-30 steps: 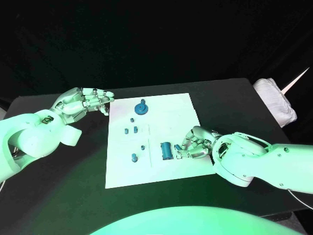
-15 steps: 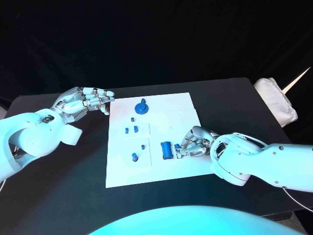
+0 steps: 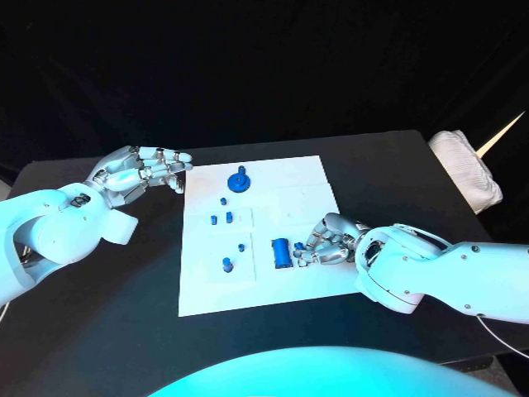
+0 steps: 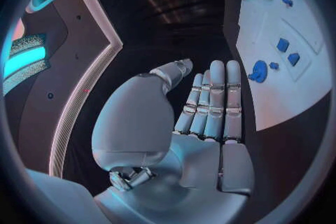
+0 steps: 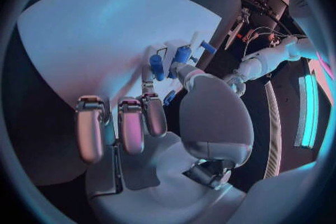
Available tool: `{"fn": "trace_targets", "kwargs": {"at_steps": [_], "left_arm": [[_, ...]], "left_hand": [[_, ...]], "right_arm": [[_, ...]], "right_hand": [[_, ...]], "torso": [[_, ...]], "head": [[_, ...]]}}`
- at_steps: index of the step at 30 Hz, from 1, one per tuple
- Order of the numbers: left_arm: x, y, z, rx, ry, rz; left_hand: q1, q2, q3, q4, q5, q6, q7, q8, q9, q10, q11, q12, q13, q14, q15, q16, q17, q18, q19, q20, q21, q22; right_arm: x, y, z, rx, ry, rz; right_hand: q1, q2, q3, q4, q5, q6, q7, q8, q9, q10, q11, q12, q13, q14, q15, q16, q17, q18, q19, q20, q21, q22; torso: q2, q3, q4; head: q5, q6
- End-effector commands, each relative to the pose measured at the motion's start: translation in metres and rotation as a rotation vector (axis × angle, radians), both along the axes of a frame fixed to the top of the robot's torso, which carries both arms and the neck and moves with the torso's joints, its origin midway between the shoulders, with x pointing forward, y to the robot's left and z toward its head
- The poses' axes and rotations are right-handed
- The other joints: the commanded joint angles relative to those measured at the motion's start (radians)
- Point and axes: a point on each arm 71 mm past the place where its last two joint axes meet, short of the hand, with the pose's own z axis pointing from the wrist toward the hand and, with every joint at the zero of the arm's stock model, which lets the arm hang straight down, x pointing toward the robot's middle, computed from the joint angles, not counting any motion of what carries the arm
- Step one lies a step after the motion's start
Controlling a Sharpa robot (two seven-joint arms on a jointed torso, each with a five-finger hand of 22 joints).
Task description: Assemble the parts on the task board
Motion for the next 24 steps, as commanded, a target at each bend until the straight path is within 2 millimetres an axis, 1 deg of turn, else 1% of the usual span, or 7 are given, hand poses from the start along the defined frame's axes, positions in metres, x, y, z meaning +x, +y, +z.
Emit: {"fn": "trace_targets", "kwargs": {"at_steps": [1,6,14,16,18,24], "left_arm": [[-0.0002,-0.0010,0.0007,-0.012,0.001,-0.010],[-0.0001,-0.0006,0.0006,-0.012,0.001,-0.009],[0.0001,0.0004,0.0005,-0.010,0.002,-0.007],[0.0002,0.0006,0.0004,-0.011,0.003,-0.009],[0.0001,0.0006,0.0004,-0.011,0.003,-0.011],[0.0001,0.0005,0.0003,-0.011,0.005,-0.012]], "left_hand": [[-0.006,0.004,0.002,0.007,0.003,-0.001,-0.001,-0.005,-0.001,-0.008,0.000,0.005,-0.001,-0.002,0.008,-0.002,-0.001,0.014,0.005,0.001,-0.006,-0.002],[-0.006,0.004,0.002,0.007,0.003,-0.001,-0.001,-0.005,-0.001,-0.008,0.000,0.005,-0.001,-0.002,0.008,-0.002,-0.001,0.014,0.005,0.001,-0.006,-0.002],[-0.006,0.007,0.002,0.010,0.003,0.000,-0.001,-0.005,-0.002,-0.009,0.000,0.006,-0.001,-0.003,0.008,-0.001,-0.001,0.014,0.007,0.001,-0.009,-0.004],[-0.007,0.007,0.002,0.011,0.003,0.000,-0.001,-0.005,-0.002,-0.009,0.000,0.006,-0.001,-0.003,0.008,-0.001,-0.001,0.014,0.007,0.001,-0.009,-0.004],[-0.005,0.007,0.002,0.010,0.004,-0.001,-0.001,-0.005,-0.002,-0.009,0.000,0.006,-0.001,-0.003,0.008,-0.001,-0.001,0.014,0.008,0.000,-0.009,-0.004],[-0.004,0.006,0.003,0.009,0.004,-0.001,-0.001,-0.005,-0.002,-0.009,0.000,0.006,-0.002,-0.003,0.008,-0.001,-0.001,0.014,0.008,0.000,-0.010,-0.005]], "right_arm": [[-0.0020,0.0027,0.0003,0.007,0.002,0.022],[-0.0028,0.0016,0.0013,0.009,-0.005,0.025],[-0.0048,-0.0036,0.0032,0.007,-0.012,0.020],[-0.0059,-0.0044,0.0035,0.012,-0.006,0.016],[-0.0068,-0.0049,0.0039,0.015,-0.002,0.013],[-0.0084,-0.0060,0.0048,0.023,0.004,0.011]], "right_hand": [[-0.021,0.009,-0.039,0.015,0.000,0.006,-0.002,-0.004,0.002,0.048,-0.008,0.003,0.175,0.096,-0.010,0.004,0.230,-0.017,0.091,-0.005,0.005,0.247],[-0.034,0.020,-0.063,0.017,-0.002,0.006,-0.002,-0.004,0.003,0.048,-0.008,0.004,0.176,0.096,-0.011,0.004,0.230,-0.017,0.091,-0.005,0.005,0.247],[-0.038,0.030,-0.073,0.016,0.004,0.007,-0.003,-0.004,0.003,0.049,-0.009,0.005,0.177,0.097,-0.011,0.004,0.231,-0.018,0.091,-0.005,0.007,0.247],[-0.031,0.040,-0.077,0.014,0.018,0.007,-0.003,-0.005,0.003,0.049,-0.009,0.005,0.177,0.097,-0.011,0.004,0.231,-0.018,0.091,-0.006,0.006,0.247],[-0.016,0.048,-0.078,0.012,0.047,0.006,-0.003,-0.006,0.004,0.050,-0.010,0.006,0.178,0.097,-0.012,0.005,0.232,-0.018,0.091,-0.006,0.008,0.247],[-0.001,0.059,-0.077,0.011,0.066,0.007,-0.004,-0.006,0.004,0.050,-0.010,0.007,0.179,0.097,-0.012,0.006,0.233,-0.018,0.092,-0.006,0.010,0.248]], "torso": [[0.000,0.0000,0.0005],[0.001,0.0000,0.0004],[0.000,-0.0003,-0.0009],[0.000,0.0001,-0.0010],[0.000,0.0001,-0.0010],[-0.001,-0.0009,-0.0002]], "head": [[0.000,0.000],[0.001,-0.001],[0.001,-0.003],[0.003,-0.004],[0.003,-0.004],[0.001,-0.004]]}}
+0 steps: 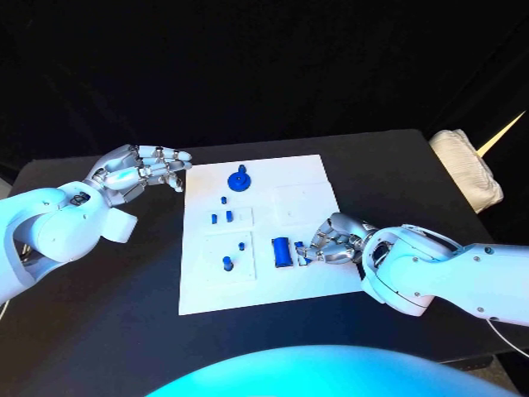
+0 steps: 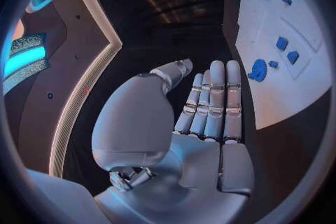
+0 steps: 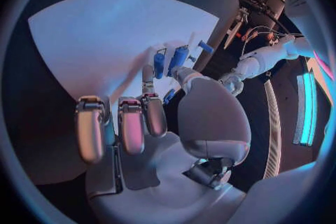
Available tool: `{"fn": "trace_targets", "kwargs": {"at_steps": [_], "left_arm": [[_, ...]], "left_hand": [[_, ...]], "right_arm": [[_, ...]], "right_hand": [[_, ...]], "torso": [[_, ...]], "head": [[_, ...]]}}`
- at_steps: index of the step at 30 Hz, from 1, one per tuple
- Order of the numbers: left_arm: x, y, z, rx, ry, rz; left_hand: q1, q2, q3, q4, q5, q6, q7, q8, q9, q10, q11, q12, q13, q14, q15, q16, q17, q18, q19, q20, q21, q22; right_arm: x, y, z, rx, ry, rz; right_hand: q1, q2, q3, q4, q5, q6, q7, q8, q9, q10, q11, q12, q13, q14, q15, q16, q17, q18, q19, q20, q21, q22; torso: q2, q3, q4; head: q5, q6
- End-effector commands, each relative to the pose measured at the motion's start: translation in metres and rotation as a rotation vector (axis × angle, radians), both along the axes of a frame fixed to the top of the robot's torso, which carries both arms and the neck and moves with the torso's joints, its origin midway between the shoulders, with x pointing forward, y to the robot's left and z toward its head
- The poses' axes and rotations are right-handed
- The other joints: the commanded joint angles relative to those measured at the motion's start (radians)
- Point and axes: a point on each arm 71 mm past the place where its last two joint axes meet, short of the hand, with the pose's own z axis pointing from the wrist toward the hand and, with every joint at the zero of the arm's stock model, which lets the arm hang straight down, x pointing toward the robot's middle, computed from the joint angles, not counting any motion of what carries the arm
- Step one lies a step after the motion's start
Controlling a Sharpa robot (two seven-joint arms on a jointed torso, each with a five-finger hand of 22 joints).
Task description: Assemble the parts on the task board
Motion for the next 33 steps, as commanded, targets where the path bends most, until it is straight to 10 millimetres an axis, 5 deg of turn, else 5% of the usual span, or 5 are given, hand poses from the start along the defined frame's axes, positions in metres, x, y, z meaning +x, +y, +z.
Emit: {"fn": "trace_targets", "kwargs": {"at_steps": [1,22,24,26,33], "left_arm": [[-0.001,-0.002,0.001,-0.013,0.003,-0.016],[0.000,-0.001,0.000,-0.011,0.005,-0.013],[0.000,-0.001,0.000,-0.010,0.005,-0.013],[0.000,-0.001,0.000,-0.010,0.005,-0.013],[0.000,-0.001,0.000,-0.011,0.004,-0.013]], "left_hand": [[-0.004,0.006,-0.002,0.005,0.004,-0.001,-0.001,-0.005,-0.002,-0.009,0.000,0.006,-0.002,0.001,0.004,-0.001,-0.001,0.014,0.008,0.000,-0.005,-0.001],[-0.004,0.007,-0.001,0.005,0.004,-0.001,-0.001,-0.005,-0.002,-0.010,0.000,0.006,-0.002,0.000,0.004,-0.001,-0.001,0.014,0.008,0.000,-0.005,-0.001],[-0.004,0.007,-0.001,0.005,0.004,-0.001,-0.001,-0.005,-0.002,-0.010,0.000,0.006,-0.002,0.000,0.004,-0.001,-0.001,0.014,0.008,0.000,-0.005,-0.001],[-0.003,0.007,-0.001,0.006,0.004,-0.001,-0.001,-0.005,-0.002,-0.010,0.000,0.007,-0.002,0.000,0.004,-0.001,-0.001,0.014,0.009,0.000,-0.006,-0.002],[-0.003,0.008,-0.001,0.006,0.004,-0.001,-0.001,-0.005,-0.002,-0.010,0.000,0.007,-0.002,0.000,0.004,-0.001,-0.001,0.014,0.009,0.000,-0.006,-0.002]], "right_arm": [[-0.002,0.002,0.000,0.014,0.005,0.015],[-0.003,0.003,0.001,0.027,0.017,0.036],[-0.002,0.001,0.001,0.016,0.010,0.039],[-0.002,-0.001,0.000,0.005,0.008,0.044],[0.001,-0.005,0.000,-0.020,-0.018,0.053]], "right_hand": [[0.013,0.007,-0.006,-0.001,0.009,0.007,-0.004,-0.007,0.002,0.051,-0.010,0.004,0.180,0.097,-0.004,0.006,0.235,-0.019,0.092,-0.006,0.008,0.249],[0.049,0.033,0.006,-0.007,0.037,0.009,-0.004,-0.010,0.000,0.052,-0.010,0.007,0.182,0.098,-0.005,0.008,0.238,-0.019,0.093,-0.007,0.012,0.249],[0.071,0.032,0.010,-0.015,0.010,0.009,-0.004,-0.011,0.000,0.053,-0.011,0.007,0.182,0.098,-0.005,0.009,0.239,-0.020,0.094,-0.007,0.015,0.250],[0.117,0.027,0.032,-0.035,-0.103,0.010,-0.005,-0.014,-0.001,0.053,-0.012,0.008,0.184,0.099,-0.006,0.010,0.240,-0.020,0.094,-0.007,0.016,0.250],[0.177,-0.003,0.054,-0.076,-0.175,0.012,-0.005,-0.019,-0.005,0.052,-0.012,0.003,0.183,0.097,-0.006,0.006,0.234,-0.018,0.092,-0.008,0.006,0.248]], "torso": [[0.000,-0.0007,0.0009],[0.000,-0.0004,0.0008],[0.000,-0.0007,0.0010],[0.000,-0.0005,0.0006],[0.000,-0.0005,0.0006]], "head": [[-0.001,0.000],[-0.001,-0.005],[-0.002,-0.004],[-0.001,-0.004],[-0.003,-0.002]]}}
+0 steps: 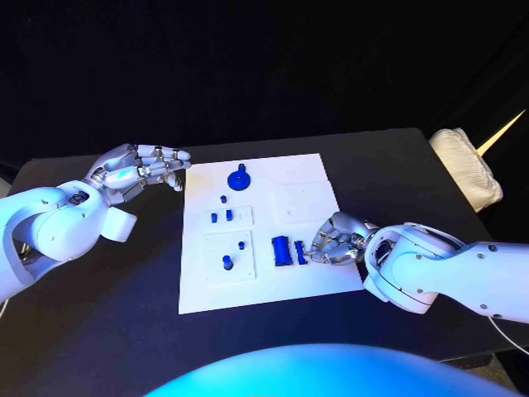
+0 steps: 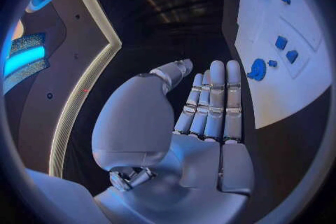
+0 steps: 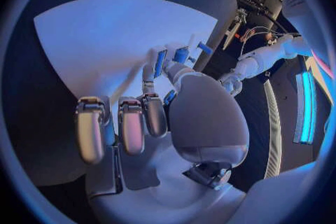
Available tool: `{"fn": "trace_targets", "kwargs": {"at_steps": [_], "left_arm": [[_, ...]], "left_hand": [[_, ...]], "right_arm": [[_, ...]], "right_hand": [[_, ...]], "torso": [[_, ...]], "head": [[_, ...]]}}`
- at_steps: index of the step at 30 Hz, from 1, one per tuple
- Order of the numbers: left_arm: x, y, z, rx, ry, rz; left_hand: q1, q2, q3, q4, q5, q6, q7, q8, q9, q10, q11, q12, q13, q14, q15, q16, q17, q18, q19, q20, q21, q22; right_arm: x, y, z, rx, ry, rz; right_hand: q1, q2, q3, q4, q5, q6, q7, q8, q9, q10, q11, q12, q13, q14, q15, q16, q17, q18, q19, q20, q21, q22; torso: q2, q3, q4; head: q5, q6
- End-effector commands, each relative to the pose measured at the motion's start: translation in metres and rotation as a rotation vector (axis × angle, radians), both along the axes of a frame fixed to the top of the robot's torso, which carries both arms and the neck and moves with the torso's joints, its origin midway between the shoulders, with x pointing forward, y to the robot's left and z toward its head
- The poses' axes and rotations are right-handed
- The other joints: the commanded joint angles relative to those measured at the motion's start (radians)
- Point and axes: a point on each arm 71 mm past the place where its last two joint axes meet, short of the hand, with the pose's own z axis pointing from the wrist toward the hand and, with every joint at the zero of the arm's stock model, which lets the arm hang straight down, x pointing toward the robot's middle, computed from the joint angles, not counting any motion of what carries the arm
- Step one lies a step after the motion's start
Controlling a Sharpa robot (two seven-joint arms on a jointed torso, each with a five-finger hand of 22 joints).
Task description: Assemble the parts on the task board
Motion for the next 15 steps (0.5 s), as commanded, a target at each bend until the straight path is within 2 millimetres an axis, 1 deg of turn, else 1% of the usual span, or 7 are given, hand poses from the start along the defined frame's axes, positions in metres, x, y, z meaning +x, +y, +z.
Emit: {"fn": "trace_targets", "kwargs": {"at_steps": [1,5,8,10,11,12,15], "left_arm": [[0.000,-0.002,0.001,-0.015,-0.001,-0.014],[0.001,-0.003,0.001,-0.027,-0.003,-0.006],[0.002,-0.002,0.001,-0.041,-0.007,0.007],[0.003,-0.002,0.000,-0.050,-0.013,0.024],[0.004,-0.002,0.000,-0.058,-0.016,0.037],[0.004,-0.001,-0.001,-0.066,-0.020,0.053],[0.006,0.000,-0.002,-0.083,-0.033,0.092]], "left_hand": [[-0.003,0.008,-0.001,0.006,0.004,-0.001,-0.001,-0.005,-0.001,-0.010,0.000,0.007,-0.001,0.000,0.004,-0.001,-0.001,0.014,0.009,0.000,-0.007,-0.001],[-0.003,0.008,-0.001,0.006,0.004,-0.001,-0.001,-0.005,-0.001,-0.010,0.000,0.007,-0.001,0.000,0.004,-0.001,-0.001,0.014,0.009,0.000,-0.007,-0.001],[-0.004,0.007,-0.001,0.007,0.003,-0.001,-0.001,-0.006,-0.001,-0.010,0.000,0.007,-0.001,0.000,0.004,-0.001,-0.001,0.014,0.010,0.000,-0.008,-0.001],[-0.004,0.007,-0.002,0.008,0.003,-0.001,-0.001,-0.006,-0.001,-0.010,0.000,0.008,-0.001,0.000,0.004,-0.001,-0.001,0.014,0.010,0.000,-0.008,-0.002],[-0.004,0.007,-0.002,0.008,0.003,-0.001,-0.001,-0.006,-0.001,-0.010,0.000,0.008,-0.001,0.000,0.004,-0.001,-0.001,0.014,0.010,0.000,-0.008,-0.002],[-0.005,0.006,-0.002,0.008,0.003,-0.002,-0.001,-0.006,-0.001,-0.009,0.000,0.008,-0.001,0.000,0.004,-0.001,-0.001,0.014,0.010,0.000,-0.008,-0.002],[-0.008,0.004,-0.004,0.010,0.002,-0.003,-0.001,-0.007,-0.002,-0.007,0.000,0.010,-0.001,-0.002,0.005,-0.002,-0.001,0.013,0.009,0.001,-0.011,-0.004]], "right_arm": [[0.002,-0.001,0.002,-0.014,-0.039,0.034],[0.010,-0.006,0.008,0.053,-0.092,0.013],[0.023,-0.012,0.019,0.150,-0.149,-0.003],[0.034,-0.016,0.027,0.229,-0.194,-0.009],[0.041,-0.019,0.032,0.274,-0.216,-0.017],[0.048,-0.022,0.036,0.318,-0.236,-0.026],[0.064,-0.027,0.042,0.407,-0.264,-0.046]], "right_hand": [[0.006,-0.006,-0.002,-0.006,-0.010,0.002,0.004,-0.010,-0.002,0.050,-0.003,-0.006,0.180,0.096,-0.005,-0.001,0.229,-0.017,0.090,-0.007,-0.017,0.246],[-0.007,-0.019,-0.015,0.005,-0.019,-0.030,0.021,-0.032,-0.012,0.042,0.011,-0.024,0.173,0.092,0.005,-0.010,0.213,-0.010,0.081,-0.001,-0.058,0.236],[-0.005,-0.024,-0.026,0.011,-0.007,-0.048,0.030,-0.044,-0.016,0.034,0.020,-0.040,0.166,0.090,0.013,-0.016,0.205,-0.004,0.073,0.005,-0.088,0.229],[-0.003,-0.028,-0.036,0.016,0.008,-0.058,0.036,-0.052,-0.018,0.012,0.025,-0.096,0.140,0.079,0.018,-0.042,0.164,0.012,0.052,0.011,-0.179,0.206],[0.010,-0.022,-0.034,0.015,0.013,-0.071,0.042,-0.060,-0.020,-0.016,0.030,-0.161,0.110,0.068,0.023,-0.069,0.127,0.027,0.029,0.016,-0.268,0.182],[0.023,-0.015,-0.026,0.010,0.017,-0.074,0.043,-0.063,-0.020,-0.018,0.031,-0.164,0.108,0.068,0.023,-0.070,0.126,0.028,0.026,0.018,-0.276,0.179],[0.047,-0.007,-0.010,-0.002,0.017,-0.082,0.047,-0.068,-0.021,-0.042,0.035,-0.213,0.084,0.063,0.027,-0.082,0.112,0.037,0.012,0.021,-0.330,0.164]], "torso": [[-0.001,-0.0007,-0.0008],[-0.005,-0.0011,-0.0023],[-0.009,-0.0025,-0.0026],[-0.014,-0.0043,-0.0041],[-0.017,-0.0057,-0.0060],[-0.019,-0.0070,-0.0071],[-0.028,-0.0106,-0.0085]], "head": [[-0.002,0.002],[-0.002,0.008],[-0.001,0.016],[0.001,0.019],[0.003,0.022],[0.002,0.032],[0.004,0.038]]}}
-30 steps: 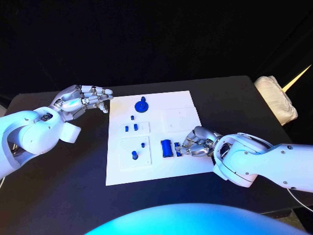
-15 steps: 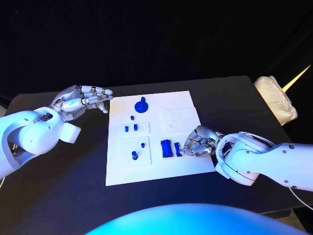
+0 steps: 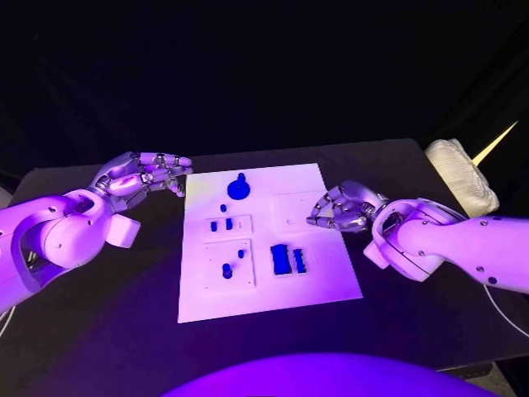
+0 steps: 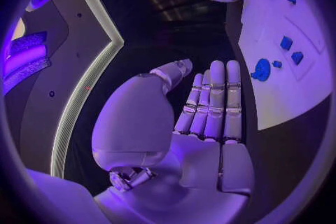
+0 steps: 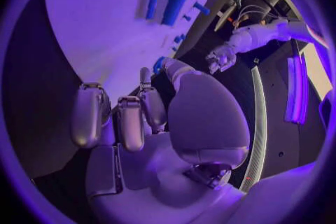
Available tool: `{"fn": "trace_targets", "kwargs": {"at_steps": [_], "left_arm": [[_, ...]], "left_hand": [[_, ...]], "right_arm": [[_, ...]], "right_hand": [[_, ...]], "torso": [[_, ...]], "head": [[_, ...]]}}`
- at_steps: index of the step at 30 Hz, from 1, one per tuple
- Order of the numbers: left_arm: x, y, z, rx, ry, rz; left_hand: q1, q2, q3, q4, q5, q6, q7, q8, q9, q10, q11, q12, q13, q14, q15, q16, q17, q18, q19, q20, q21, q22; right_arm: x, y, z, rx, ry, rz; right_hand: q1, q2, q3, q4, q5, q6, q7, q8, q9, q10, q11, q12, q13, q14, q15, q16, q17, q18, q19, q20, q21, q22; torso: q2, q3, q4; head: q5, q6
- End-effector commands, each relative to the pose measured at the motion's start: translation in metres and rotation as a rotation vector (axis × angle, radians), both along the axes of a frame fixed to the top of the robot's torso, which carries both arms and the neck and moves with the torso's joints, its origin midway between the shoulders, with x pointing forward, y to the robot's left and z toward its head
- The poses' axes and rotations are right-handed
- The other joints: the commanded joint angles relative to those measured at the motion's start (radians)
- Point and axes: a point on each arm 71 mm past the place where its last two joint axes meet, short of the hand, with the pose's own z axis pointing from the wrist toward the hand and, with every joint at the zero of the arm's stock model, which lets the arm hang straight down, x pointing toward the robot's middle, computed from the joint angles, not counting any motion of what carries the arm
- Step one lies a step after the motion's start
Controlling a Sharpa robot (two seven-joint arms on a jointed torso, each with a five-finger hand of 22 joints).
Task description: Assemble the parts on the task board
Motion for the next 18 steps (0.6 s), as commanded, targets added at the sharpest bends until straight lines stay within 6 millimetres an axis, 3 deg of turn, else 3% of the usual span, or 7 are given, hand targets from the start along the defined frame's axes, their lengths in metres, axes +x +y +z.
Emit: {"fn": "trace_targets", "kwargs": {"at_steps": [1,3,5,7,10,11,18], "left_arm": [[0.005,0.002,0.002,-0.066,-0.042,0.093],[0.008,0.004,0.000,-0.084,-0.054,0.141],[0.013,0.006,-0.003,-0.108,-0.067,0.207],[0.017,0.007,-0.006,-0.123,-0.076,0.255],[0.023,0.007,-0.011,-0.133,-0.086,0.295],[0.026,0.006,-0.013,-0.135,-0.090,0.308],[0.042,-0.001,-0.028,-0.127,-0.103,0.356]], "left_hand": [[-0.008,0.004,-0.001,0.008,0.002,-0.003,-0.001,-0.007,-0.002,-0.007,0.000,0.007,-0.001,-0.003,0.005,-0.002,-0.001,0.013,0.009,0.001,-0.008,-0.002],[-0.009,0.001,-0.002,0.011,0.002,-0.004,-0.003,-0.008,-0.002,-0.003,-0.001,0.011,-0.001,-0.017,0.006,-0.006,-0.003,0.012,0.002,0.002,-0.018,-0.007],[-0.012,-0.010,0.002,0.021,0.003,-0.008,-0.003,-0.009,-0.003,-0.013,0.008,0.010,-0.005,-0.129,0.026,-0.077,-0.034,0.001,-0.070,0.017,-0.087,-0.039],[-0.012,-0.014,0.004,0.030,0.001,-0.013,0.004,-0.008,-0.002,-0.050,0.025,-0.021,-0.028,-0.223,0.057,-0.185,-0.085,-0.013,-0.140,0.041,-0.182,-0.089],[-0.009,-0.021,-0.011,0.040,-0.005,-0.025,0.001,-0.008,-0.005,-0.047,0.039,-0.065,-0.048,-0.283,0.086,-0.331,-0.151,-0.018,-0.193,0.077,-0.330,-0.180],[-0.011,-0.023,-0.022,0.047,-0.012,-0.030,-0.011,-0.009,-0.009,-0.042,0.048,-0.086,-0.048,-0.297,0.097,-0.384,-0.173,-0.018,-0.214,0.092,-0.387,-0.217],[0.009,-0.018,-0.063,0.074,-0.029,-0.035,-0.057,-0.026,-0.045,0.030,0.031,-0.250,-0.049,-0.274,0.103,-0.632,-0.254,-0.020,-0.195,0.113,-0.611,-0.382]], "right_arm": [[0.020,-0.001,0.012,0.291,-0.092,0.002],[0.035,-0.005,0.014,0.369,-0.106,-0.024],[0.054,-0.007,0.014,0.465,-0.112,-0.067],[0.070,-0.007,0.013,0.528,-0.117,-0.093],[0.087,-0.006,0.012,0.577,-0.129,-0.104],[0.093,-0.005,0.011,0.590,-0.135,-0.105],[0.124,0.001,0.002,0.618,-0.159,-0.103]], "right_hand": [[0.029,0.009,0.021,-0.013,-0.004,-0.018,0.007,-0.011,-0.001,-0.058,0.006,-0.115,0.047,0.049,0.012,-0.044,0.072,0.026,-0.010,0.015,-0.124,0.140],[0.052,0.012,0.044,-0.026,-0.005,-0.038,0.019,-0.015,0.001,-0.180,0.017,-0.340,-0.068,-0.014,0.023,-0.160,-0.065,0.064,-0.089,0.024,-0.376,0.062],[0.066,0.002,0.073,-0.036,-0.011,-0.080,0.042,-0.013,0.005,-0.373,0.037,-0.640,-0.248,-0.174,0.046,-0.421,-0.333,0.126,-0.256,0.045,-0.854,-0.116],[0.072,0.000,0.108,-0.042,-0.011,-0.114,0.053,-0.002,0.007,-0.416,0.055,-0.715,-0.351,-0.277,0.061,-0.618,-0.500,0.127,-0.277,0.063,-0.940,-0.204],[0.069,-0.009,0.136,-0.044,-0.029,-0.142,0.067,0.000,0.002,-0.461,0.074,-0.809,-0.474,-0.351,0.083,-0.728,-0.553,0.126,-0.329,0.087,-1.035,-0.300],[0.071,-0.009,0.165,-0.043,-0.038,-0.151,0.087,-0.006,-0.006,-0.482,0.091,-0.896,-0.583,-0.431,0.110,-0.829,-0.610,0.125,-0.390,0.106,-1.111,-0.374],[0.073,-0.005,0.203,-0.074,-0.064,-0.134,0.101,-0.051,-0.050,-0.414,0.118,-1.076,-0.941,-0.466,0.154,-1.110,-0.819,0.129,-0.460,0.166,-1.172,-0.698]], "torso": [[-0.022,-0.0088,-0.0042],[-0.032,-0.0124,-0.0058],[-0.043,-0.0163,-0.0074],[-0.048,-0.0173,-0.0070],[-0.058,-0.0176,-0.0070],[-0.064,-0.0176,-0.0061],[-0.083,-0.0178,-0.0068]], "head": [[0.007,0.020],[0.014,0.030],[0.025,0.045],[0.032,0.058],[0.044,0.075],[0.046,0.080],[0.063,0.108]]}}
